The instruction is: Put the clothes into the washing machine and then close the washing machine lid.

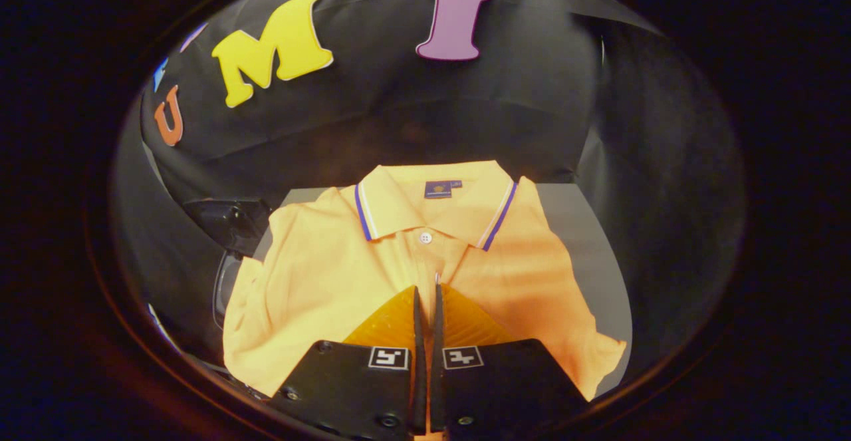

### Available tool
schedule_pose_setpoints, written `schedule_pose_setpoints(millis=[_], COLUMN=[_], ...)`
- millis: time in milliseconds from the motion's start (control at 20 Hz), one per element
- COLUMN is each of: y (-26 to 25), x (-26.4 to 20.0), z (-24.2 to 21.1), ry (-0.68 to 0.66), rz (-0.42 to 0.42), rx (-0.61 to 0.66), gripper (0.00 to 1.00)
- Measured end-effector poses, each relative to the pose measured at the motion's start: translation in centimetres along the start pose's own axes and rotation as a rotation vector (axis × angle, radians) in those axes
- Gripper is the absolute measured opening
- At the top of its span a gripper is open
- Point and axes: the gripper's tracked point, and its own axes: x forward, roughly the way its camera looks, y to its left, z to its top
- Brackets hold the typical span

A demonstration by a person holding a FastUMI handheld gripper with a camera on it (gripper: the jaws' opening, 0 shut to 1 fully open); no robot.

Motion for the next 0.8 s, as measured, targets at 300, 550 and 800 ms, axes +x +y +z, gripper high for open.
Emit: schedule_pose_setpoints(millis=[300,550,800], y=[1.5,3.7,7.3], x=[-2.6,-6.5,-11.4], z=[0.1,1.5,3.2], ry=[-0.033,-0.093,-0.179], rz=[0.103,0.150,0.177], rx=[0.073,0.103,0.065], gripper=[0.05,0.05,0.05])
